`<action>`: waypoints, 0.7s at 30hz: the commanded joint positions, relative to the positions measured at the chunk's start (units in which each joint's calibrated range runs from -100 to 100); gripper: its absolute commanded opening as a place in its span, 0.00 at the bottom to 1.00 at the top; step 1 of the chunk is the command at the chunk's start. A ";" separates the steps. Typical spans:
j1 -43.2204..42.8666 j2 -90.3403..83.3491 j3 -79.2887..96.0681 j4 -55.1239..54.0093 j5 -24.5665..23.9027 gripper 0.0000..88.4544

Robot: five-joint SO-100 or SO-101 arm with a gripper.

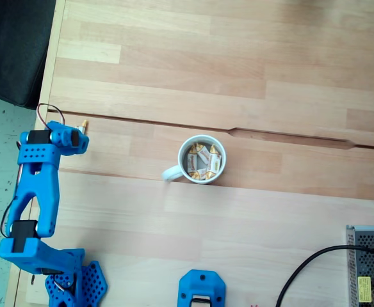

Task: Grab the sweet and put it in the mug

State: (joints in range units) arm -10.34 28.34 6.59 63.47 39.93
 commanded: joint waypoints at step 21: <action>0.17 5.83 -3.20 -8.22 0.29 0.28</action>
State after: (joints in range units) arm -10.27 34.51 6.59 58.42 39.93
